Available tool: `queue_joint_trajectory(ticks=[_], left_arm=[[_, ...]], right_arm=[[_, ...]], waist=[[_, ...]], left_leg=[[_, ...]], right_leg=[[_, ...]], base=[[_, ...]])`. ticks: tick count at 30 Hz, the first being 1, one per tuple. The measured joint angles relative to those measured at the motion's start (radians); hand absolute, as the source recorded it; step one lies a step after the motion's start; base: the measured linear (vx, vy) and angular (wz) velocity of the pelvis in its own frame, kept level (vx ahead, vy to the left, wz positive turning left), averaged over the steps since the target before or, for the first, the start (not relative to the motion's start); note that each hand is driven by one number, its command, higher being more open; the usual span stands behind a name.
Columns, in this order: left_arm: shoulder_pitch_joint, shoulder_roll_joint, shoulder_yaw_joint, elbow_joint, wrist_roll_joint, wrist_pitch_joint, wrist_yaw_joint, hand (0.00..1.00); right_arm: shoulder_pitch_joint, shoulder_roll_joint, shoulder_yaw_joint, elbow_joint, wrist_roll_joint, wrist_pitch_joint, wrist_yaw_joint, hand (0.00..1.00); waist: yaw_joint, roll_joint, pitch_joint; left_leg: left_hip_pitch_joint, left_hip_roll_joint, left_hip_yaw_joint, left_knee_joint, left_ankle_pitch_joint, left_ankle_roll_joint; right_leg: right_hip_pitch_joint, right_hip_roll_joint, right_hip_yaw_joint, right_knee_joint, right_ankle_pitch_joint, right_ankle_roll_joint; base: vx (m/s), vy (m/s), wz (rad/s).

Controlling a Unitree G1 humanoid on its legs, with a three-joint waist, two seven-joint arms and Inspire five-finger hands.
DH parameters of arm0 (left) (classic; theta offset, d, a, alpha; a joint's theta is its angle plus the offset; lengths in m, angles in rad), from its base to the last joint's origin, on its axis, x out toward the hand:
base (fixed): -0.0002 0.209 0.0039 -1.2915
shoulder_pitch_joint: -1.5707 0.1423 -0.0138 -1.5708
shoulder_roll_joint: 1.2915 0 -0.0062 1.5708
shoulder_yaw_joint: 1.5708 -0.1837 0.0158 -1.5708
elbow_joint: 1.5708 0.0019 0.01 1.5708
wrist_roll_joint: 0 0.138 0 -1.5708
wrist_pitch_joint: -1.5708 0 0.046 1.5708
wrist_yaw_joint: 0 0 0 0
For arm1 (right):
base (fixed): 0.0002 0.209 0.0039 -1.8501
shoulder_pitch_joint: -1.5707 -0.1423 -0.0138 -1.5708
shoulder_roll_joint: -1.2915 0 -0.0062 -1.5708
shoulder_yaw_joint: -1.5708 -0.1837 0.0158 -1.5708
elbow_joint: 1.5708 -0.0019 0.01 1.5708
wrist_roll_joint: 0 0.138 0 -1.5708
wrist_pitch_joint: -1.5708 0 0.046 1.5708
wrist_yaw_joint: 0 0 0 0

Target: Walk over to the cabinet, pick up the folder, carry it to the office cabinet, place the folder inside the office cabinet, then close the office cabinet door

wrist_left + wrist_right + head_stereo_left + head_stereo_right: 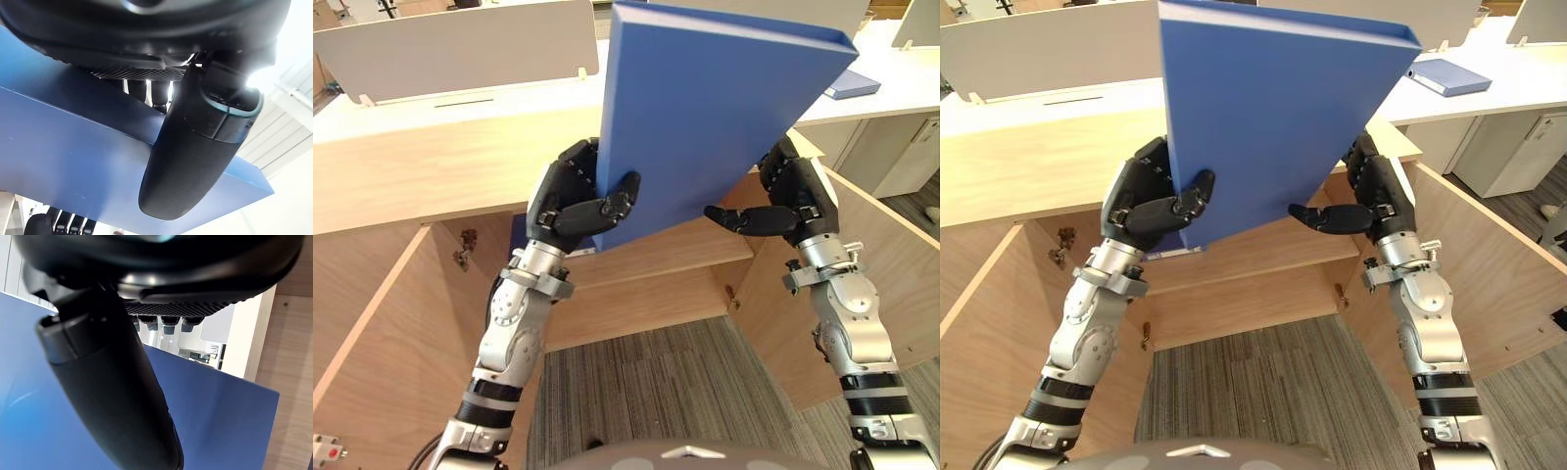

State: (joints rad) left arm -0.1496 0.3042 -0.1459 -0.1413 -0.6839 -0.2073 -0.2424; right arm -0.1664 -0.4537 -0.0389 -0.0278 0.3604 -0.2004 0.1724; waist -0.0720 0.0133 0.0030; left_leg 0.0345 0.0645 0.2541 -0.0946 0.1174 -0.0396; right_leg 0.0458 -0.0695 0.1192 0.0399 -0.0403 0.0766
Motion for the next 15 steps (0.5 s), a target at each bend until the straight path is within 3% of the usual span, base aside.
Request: queue_joint_trajectory(ticks=[7, 8, 15], left_arm=[[-0.025, -0.011, -0.007, 0.026, -0.061, 0.006, -0.037, 0.0], [-0.025, -0.015, -0.007, 0.029, -0.075, 0.016, -0.044, 0.0], [-0.027, -0.031, -0.025, 0.056, -0.172, 0.035, -0.073, 0.0]], right_arm=[[-0.023, 0.025, 0.003, 0.001, 0.044, 0.0, 0.0, 1.0], [-0.026, 0.027, 0.003, 0.001, 0.061, 0.0, 0.001, 0.0], [-0.06, 0.034, -0.008, 0.008, 0.113, 0.0, 0.013, 0.0]], waist=[[0.0, 0.0, 0.0], [0.0, 0.0, 0.0], [0.003, 0.0, 0.0]], left_leg=[[0.0, 0.0, -0.001, 0.0, 0.004, 0.001], [0.0, 0.0, -0.002, 0.0, 0.005, 0.002], [-0.002, 0.0, -0.002, 0.0, 0.01, 0.003]], right_leg=[[0.0, 0.0, -0.001, 0.001, 0.001, 0.0], [0.0, 0.0, -0.001, 0.001, 0.002, 0.0], [-0.001, 0.0, -0.001, -0.004, 0.006, 0.0]], base=[[0.0, 0.0, 0.0], [0.0, 0.0, 0.0], [0.0, 0.0, 0.0]])
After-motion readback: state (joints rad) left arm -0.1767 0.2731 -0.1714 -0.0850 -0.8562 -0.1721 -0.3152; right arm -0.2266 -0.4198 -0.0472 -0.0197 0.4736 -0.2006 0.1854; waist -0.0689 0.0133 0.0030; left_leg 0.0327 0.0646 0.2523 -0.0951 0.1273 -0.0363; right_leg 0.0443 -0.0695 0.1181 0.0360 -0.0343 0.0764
